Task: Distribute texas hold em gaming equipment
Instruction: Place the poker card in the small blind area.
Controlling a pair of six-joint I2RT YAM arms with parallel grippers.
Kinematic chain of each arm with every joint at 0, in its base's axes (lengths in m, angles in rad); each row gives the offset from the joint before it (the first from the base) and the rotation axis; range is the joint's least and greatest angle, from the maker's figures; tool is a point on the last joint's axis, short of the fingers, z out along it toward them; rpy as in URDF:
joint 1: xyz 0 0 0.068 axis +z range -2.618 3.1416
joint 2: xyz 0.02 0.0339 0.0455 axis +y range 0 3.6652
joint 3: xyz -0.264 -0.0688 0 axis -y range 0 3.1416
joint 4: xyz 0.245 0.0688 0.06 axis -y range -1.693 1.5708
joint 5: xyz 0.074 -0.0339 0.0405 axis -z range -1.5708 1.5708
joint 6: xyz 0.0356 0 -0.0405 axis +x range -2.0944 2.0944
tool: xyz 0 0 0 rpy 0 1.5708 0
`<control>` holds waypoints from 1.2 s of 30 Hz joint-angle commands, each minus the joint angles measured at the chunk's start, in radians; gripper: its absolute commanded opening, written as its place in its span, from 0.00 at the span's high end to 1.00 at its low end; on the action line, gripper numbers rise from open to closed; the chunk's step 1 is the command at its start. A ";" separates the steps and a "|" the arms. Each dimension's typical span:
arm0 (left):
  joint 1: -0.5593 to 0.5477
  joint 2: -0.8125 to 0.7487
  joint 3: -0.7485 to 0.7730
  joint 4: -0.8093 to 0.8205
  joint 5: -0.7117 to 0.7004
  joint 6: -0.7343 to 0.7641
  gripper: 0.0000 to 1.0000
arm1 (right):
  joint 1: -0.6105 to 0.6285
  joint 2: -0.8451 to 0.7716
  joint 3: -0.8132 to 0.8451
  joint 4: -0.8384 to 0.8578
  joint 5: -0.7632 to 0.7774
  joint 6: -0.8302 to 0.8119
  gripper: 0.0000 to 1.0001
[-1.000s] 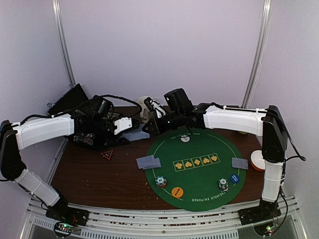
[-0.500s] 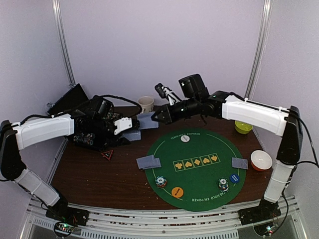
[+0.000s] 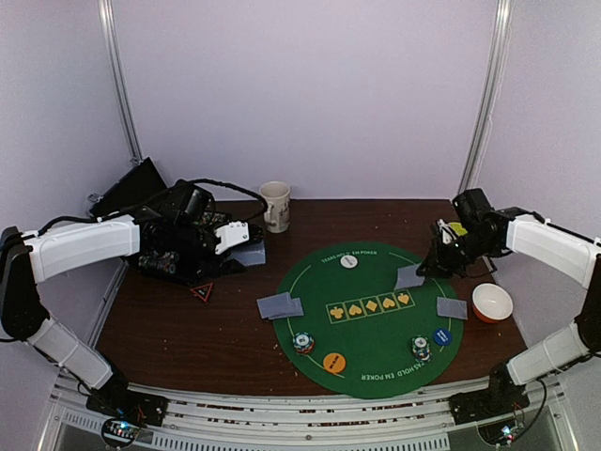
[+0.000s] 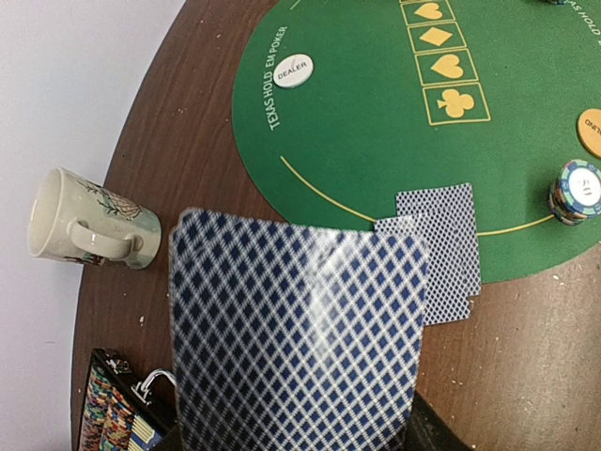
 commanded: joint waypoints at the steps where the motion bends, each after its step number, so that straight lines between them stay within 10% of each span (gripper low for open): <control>1: -0.004 -0.020 0.004 0.036 0.014 0.000 0.47 | -0.114 -0.036 -0.070 -0.144 0.037 -0.009 1.00; 36: -0.004 -0.015 -0.004 0.036 0.005 0.005 0.47 | -0.152 0.201 0.023 -0.224 0.365 -0.193 1.00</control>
